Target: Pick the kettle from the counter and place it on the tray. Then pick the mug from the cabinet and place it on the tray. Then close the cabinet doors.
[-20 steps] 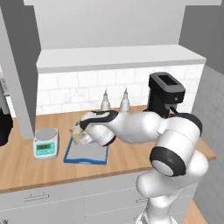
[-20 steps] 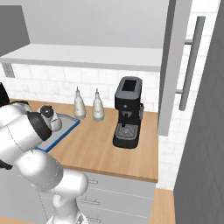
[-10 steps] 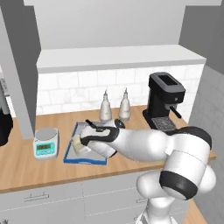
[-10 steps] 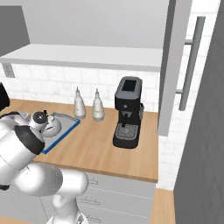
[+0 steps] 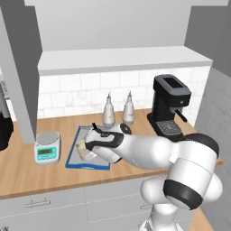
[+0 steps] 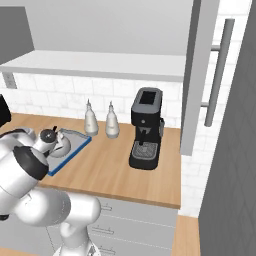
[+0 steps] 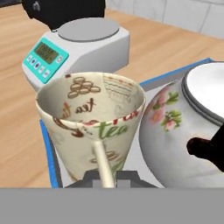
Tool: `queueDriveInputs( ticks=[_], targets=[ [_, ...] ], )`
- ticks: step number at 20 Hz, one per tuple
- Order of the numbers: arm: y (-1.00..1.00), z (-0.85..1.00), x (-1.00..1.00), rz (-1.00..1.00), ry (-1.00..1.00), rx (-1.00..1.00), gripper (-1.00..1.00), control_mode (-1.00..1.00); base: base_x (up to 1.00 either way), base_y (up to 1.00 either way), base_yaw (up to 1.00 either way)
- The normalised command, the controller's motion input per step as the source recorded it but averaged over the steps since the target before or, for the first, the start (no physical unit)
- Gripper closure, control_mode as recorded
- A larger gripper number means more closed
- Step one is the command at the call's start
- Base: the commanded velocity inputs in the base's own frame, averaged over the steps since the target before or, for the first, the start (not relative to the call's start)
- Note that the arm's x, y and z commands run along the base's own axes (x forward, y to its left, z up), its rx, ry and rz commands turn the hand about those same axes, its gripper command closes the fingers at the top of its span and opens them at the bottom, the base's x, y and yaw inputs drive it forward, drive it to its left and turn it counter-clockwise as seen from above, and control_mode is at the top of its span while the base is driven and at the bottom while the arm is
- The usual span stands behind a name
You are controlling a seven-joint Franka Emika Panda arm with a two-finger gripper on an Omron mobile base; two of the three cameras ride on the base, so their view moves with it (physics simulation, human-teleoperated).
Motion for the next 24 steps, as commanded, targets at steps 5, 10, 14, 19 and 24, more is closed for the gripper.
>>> queueDriveInputs(
  ticks=[5,10,14,19,24],
  targets=[
    [-0.05,-0.24,-0.04,0.00,0.00,0.00,-1.00,-1.00,0.00,0.00,0.00],
    [-0.15,-0.07,-0.06,0.00,-0.01,0.00,-1.00,-1.00,0.00,0.00,0.00],
    [-0.06,0.03,-0.09,0.00,-0.04,0.00,-1.00,-1.00,0.00,0.00,0.00],
    [0.00,0.66,-0.11,-0.05,0.00,0.00,-1.00,-1.00,0.00,0.00,0.00],
    [0.10,0.97,-0.15,-0.20,0.10,-0.02,-1.00,-1.00,0.00,0.00,0.00]
  ],
)
